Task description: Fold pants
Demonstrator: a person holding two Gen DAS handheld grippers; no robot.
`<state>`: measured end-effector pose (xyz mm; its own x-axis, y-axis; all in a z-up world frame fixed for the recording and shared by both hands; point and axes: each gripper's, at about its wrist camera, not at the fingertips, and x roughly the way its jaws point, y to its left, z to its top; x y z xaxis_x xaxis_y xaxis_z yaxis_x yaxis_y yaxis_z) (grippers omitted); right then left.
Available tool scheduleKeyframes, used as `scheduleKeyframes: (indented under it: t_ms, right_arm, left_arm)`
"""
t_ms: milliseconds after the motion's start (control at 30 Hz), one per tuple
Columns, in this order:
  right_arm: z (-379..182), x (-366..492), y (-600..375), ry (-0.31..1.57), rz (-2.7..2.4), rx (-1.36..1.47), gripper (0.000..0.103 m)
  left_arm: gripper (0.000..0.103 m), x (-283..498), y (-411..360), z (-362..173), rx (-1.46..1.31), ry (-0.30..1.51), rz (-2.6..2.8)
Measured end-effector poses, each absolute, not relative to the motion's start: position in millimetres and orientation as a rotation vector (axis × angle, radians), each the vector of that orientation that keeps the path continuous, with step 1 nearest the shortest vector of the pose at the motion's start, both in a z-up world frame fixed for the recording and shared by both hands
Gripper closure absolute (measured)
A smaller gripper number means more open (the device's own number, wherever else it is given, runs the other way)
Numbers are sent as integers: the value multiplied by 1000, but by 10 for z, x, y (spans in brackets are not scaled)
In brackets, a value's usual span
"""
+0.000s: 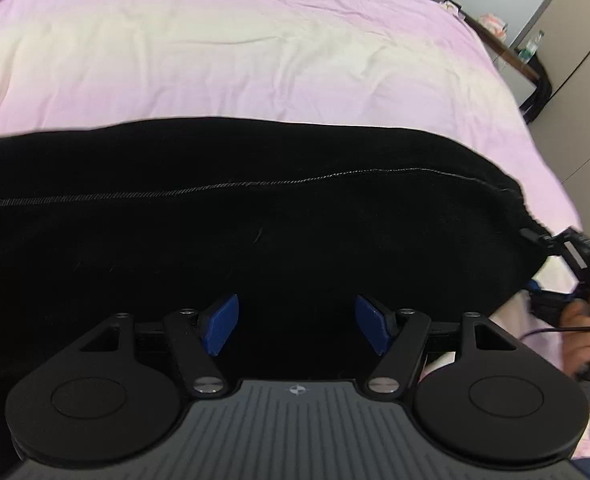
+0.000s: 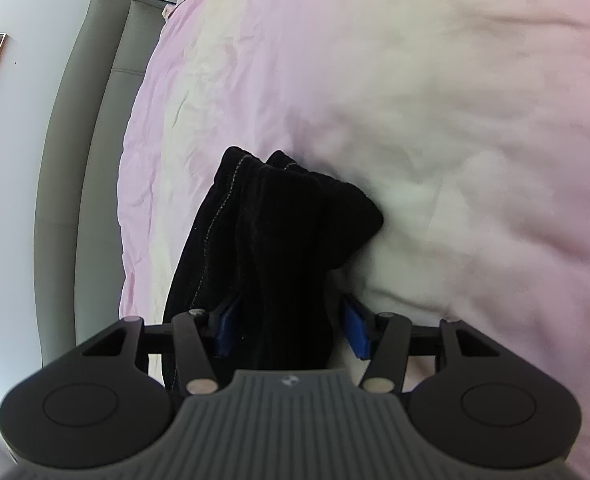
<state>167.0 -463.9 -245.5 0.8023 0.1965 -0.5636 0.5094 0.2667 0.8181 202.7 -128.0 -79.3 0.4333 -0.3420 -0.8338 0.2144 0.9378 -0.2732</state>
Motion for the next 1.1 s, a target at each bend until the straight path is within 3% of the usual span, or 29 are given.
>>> scheduleKeyframes:
  t_ms: [67, 133, 200, 333, 400, 500, 633, 700, 833, 967, 1100]
  right_arm:
    - [-2472, 1684, -4650, 639, -222, 1310, 51]
    - [-2491, 1715, -4649, 633, -212, 1296, 53]
    - [-2500, 1762, -4634, 643, -206, 1250, 60]
    - [-2516, 1845, -4617, 655, -198, 1172, 75]
    - [-2547, 1848, -4631, 648, -181, 1195, 87]
    - [-2395, 1813, -4608, 606, -209, 1171, 90]
    - [-1551, 1824, -4171, 442, -175, 759, 90]
    - [-1162, 1816, -3785, 357, -129, 523, 90]
    - [-713, 1832, -2854, 273, -8, 128, 90]
    - [-799, 1923, -1799, 318, 120, -248, 89]
    - [-1473, 1928, -828, 436, 295, -652, 82]
  left_arm:
    - [21, 2106, -1358, -881, -117, 1057, -322]
    - [12, 2175, -1417, -1046, -89, 1097, -316]
    - [0, 2214, -1443, -1191, -50, 1111, -317]
    - [0, 2246, -1386, -1258, -72, 1126, -312]
    - [0, 2242, -1389, -1265, -67, 1124, -303]
    - [0, 2225, -1396, -1259, -77, 1116, -292]
    - [0, 2171, -1163, -1158, -179, 1108, -314]
    - [11, 2138, -938, -1069, -244, 1112, -303]
    - [11, 1951, -291, -771, -322, 1048, -261]
    - [8, 1657, 484, -505, -293, 949, -146]
    - [8, 1337, 1116, -510, -301, 870, -39]
